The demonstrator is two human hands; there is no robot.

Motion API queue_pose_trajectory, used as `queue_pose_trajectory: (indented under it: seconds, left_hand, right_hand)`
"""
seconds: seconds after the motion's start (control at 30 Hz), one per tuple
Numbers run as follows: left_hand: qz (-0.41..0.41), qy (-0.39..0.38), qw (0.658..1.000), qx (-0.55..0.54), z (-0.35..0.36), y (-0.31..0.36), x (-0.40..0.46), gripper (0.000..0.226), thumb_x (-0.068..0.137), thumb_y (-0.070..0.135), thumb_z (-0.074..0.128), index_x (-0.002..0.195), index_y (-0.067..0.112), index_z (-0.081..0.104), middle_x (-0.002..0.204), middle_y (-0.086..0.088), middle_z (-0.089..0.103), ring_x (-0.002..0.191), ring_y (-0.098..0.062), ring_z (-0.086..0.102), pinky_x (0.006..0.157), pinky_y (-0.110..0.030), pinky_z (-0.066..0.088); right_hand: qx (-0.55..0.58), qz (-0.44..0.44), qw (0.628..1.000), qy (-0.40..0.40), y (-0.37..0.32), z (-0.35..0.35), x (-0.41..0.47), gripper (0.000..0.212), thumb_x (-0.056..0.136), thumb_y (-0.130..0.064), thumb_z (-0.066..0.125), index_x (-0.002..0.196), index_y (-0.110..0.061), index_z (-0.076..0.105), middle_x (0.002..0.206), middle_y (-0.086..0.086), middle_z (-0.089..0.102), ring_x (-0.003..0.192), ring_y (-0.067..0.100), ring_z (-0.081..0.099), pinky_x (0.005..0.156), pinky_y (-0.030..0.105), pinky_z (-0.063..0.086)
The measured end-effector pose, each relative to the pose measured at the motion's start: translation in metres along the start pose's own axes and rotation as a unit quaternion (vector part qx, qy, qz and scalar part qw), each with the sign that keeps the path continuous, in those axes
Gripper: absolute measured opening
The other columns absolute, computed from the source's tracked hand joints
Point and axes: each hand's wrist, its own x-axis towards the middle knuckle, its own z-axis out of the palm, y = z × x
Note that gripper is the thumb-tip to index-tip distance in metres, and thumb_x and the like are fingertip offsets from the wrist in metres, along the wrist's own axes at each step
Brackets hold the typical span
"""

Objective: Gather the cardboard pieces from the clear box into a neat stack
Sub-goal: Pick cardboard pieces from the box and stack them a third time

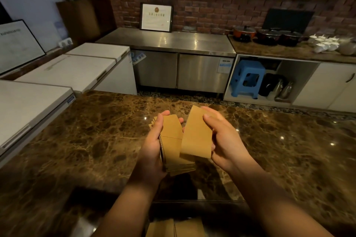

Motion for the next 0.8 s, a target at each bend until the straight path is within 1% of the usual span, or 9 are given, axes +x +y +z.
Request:
queue_pose_trajectory:
  seconds: [0.1, 0.17, 0.3, 0.37, 0.43, 0.5, 0.57, 0.63, 0.8]
  left_hand:
    - [0.020, 0.012, 0.999, -0.031, -0.001, -0.002, 0.000, 0.055, 0.077, 0.052, 0.073, 0.125, 0.026, 0.062, 0.111, -0.015, 0.074, 0.092, -0.029, 0.073, 0.071, -0.044, 0.061]
    - [0.031, 0.018, 0.999, -0.027, -0.003, -0.003, 0.001, 0.056, 0.070, 0.054, 0.077, 0.120, 0.030, 0.067, 0.111, -0.013, 0.075, 0.096, -0.030, 0.073, 0.073, -0.046, 0.060]
    - [0.067, 0.032, 0.997, 0.022, 0.000, -0.006, -0.002, 0.060, 0.067, 0.050, 0.079, 0.122, 0.031, 0.064, 0.116, -0.012, 0.073, 0.104, -0.032, 0.071, 0.074, -0.046, 0.060]
    - [0.098, 0.031, 0.993, 0.050, 0.003, -0.007, -0.003, 0.061, 0.069, 0.047, 0.080, 0.124, 0.030, 0.061, 0.116, -0.011, 0.073, 0.101, -0.030, 0.072, 0.075, -0.044, 0.060]
    - [0.145, 0.029, 0.985, 0.092, 0.003, -0.005, -0.002, 0.054, 0.081, 0.037, 0.076, 0.130, 0.025, 0.056, 0.114, -0.004, 0.073, 0.098, -0.025, 0.073, 0.077, -0.040, 0.060]
    - [0.161, 0.031, 0.983, 0.087, 0.002, 0.001, 0.001, 0.040, 0.089, 0.019, 0.069, 0.127, 0.023, 0.057, 0.109, -0.003, 0.073, 0.094, -0.025, 0.072, 0.077, -0.039, 0.059]
    - [0.157, 0.042, 0.986, 0.043, 0.001, 0.007, 0.005, 0.034, 0.086, 0.016, 0.068, 0.118, 0.025, 0.061, 0.108, -0.009, 0.071, 0.091, -0.028, 0.071, 0.076, -0.044, 0.058]
    - [0.172, 0.051, 0.984, 0.025, -0.001, 0.010, 0.010, 0.032, 0.085, 0.024, 0.070, 0.116, 0.025, 0.061, 0.108, -0.010, 0.072, 0.091, -0.028, 0.071, 0.077, -0.045, 0.058]
    - [0.194, 0.083, 0.978, 0.004, 0.000, 0.014, 0.019, 0.050, 0.072, 0.038, 0.077, 0.117, 0.025, 0.060, 0.107, -0.007, 0.075, 0.100, -0.025, 0.072, 0.078, -0.041, 0.059]
  right_hand:
    - [-0.004, -0.028, 0.998, 0.062, 0.003, -0.001, 0.003, 0.023, 0.095, -0.010, 0.065, 0.112, -0.022, 0.053, 0.117, 0.023, 0.065, 0.095, 0.038, 0.074, 0.073, 0.053, 0.063]
    - [-0.001, -0.050, 0.994, 0.097, 0.009, -0.001, 0.006, 0.021, 0.097, -0.008, 0.062, 0.108, -0.023, 0.052, 0.118, 0.021, 0.065, 0.103, 0.037, 0.072, 0.083, 0.054, 0.061]
    - [-0.031, -0.065, 0.990, 0.124, 0.019, 0.002, 0.010, 0.029, 0.102, -0.018, 0.053, 0.121, -0.040, 0.057, 0.104, -0.001, 0.071, 0.090, 0.016, 0.074, 0.067, 0.031, 0.063]
    - [-0.132, -0.043, 0.987, 0.086, 0.026, 0.000, 0.010, 0.018, 0.103, -0.026, 0.051, 0.111, -0.033, 0.066, 0.096, -0.005, 0.075, 0.083, 0.010, 0.073, 0.058, 0.021, 0.058]
    - [-0.198, -0.040, 0.978, 0.042, 0.030, -0.006, 0.009, 0.019, 0.101, -0.027, 0.055, 0.102, -0.023, 0.073, 0.086, -0.002, 0.075, 0.067, 0.010, 0.071, 0.052, 0.020, 0.052]
    - [-0.162, -0.034, 0.986, -0.003, 0.029, -0.016, 0.007, 0.015, 0.095, -0.018, 0.063, 0.105, -0.010, 0.072, 0.084, 0.008, 0.069, 0.056, 0.014, 0.060, 0.042, 0.020, 0.043]
    - [-0.100, 0.002, 0.993, -0.058, 0.025, -0.025, 0.006, 0.028, 0.089, -0.006, 0.069, 0.116, -0.012, 0.067, 0.090, 0.015, 0.069, 0.055, 0.019, 0.059, 0.036, 0.019, 0.041]
    - [-0.082, 0.026, 0.993, -0.082, 0.021, -0.027, 0.005, 0.039, 0.085, -0.001, 0.071, 0.121, -0.017, 0.069, 0.097, 0.017, 0.072, 0.062, 0.023, 0.066, 0.038, 0.021, 0.049]
    - [-0.008, 0.052, 0.999, -0.001, 0.020, -0.018, 0.008, 0.026, 0.076, -0.013, 0.078, 0.100, -0.005, 0.079, 0.102, 0.016, 0.078, 0.082, 0.021, 0.076, 0.058, 0.023, 0.059]
